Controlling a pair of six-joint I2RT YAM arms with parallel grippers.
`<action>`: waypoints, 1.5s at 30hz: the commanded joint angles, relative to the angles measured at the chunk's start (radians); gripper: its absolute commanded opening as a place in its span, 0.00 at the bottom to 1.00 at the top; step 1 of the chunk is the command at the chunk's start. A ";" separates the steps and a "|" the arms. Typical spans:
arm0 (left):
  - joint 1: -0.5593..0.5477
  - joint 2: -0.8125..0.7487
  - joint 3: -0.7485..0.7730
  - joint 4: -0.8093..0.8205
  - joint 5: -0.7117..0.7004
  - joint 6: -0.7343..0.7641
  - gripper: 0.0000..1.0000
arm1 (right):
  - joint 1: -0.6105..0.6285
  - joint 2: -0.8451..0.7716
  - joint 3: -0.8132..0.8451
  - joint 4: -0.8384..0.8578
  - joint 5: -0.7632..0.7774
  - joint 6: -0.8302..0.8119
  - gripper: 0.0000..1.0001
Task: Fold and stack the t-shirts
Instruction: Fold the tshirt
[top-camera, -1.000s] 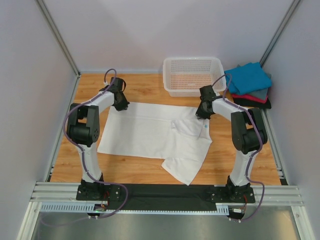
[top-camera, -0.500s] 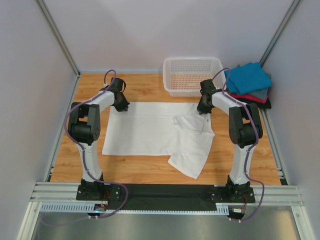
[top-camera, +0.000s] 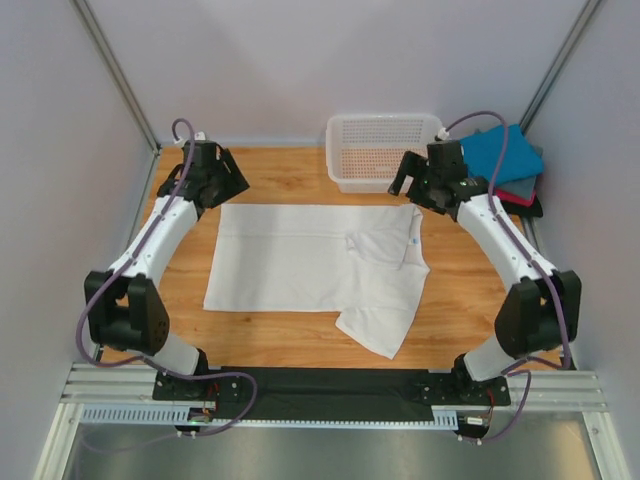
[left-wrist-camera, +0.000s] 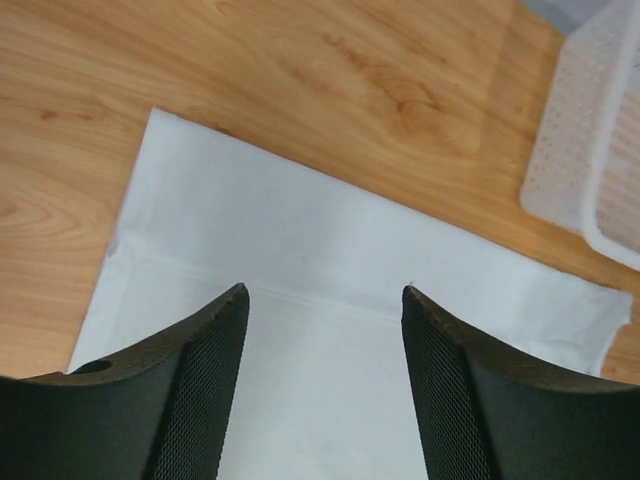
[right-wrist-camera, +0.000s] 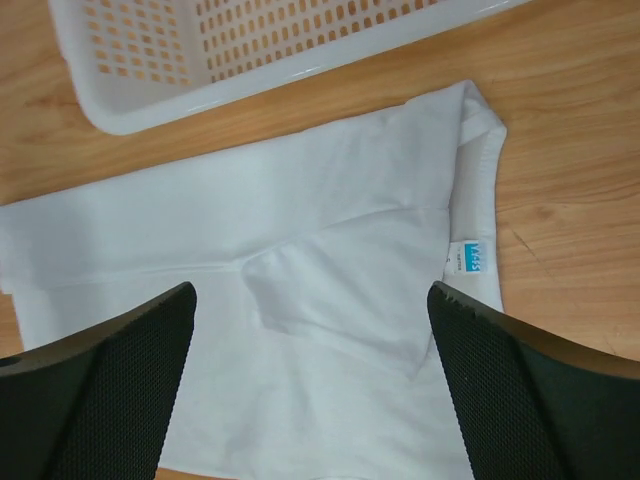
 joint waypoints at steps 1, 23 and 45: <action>0.007 -0.181 -0.094 -0.092 -0.030 -0.038 0.70 | -0.001 -0.152 -0.074 -0.023 -0.019 0.040 1.00; 0.017 -0.882 -0.788 -0.508 -0.372 -0.646 0.86 | -0.001 -0.691 -0.765 -0.067 -0.141 0.268 1.00; 0.047 -0.623 -0.859 -0.235 -0.354 -0.629 0.54 | 0.001 -0.535 -0.680 -0.058 -0.124 0.225 0.99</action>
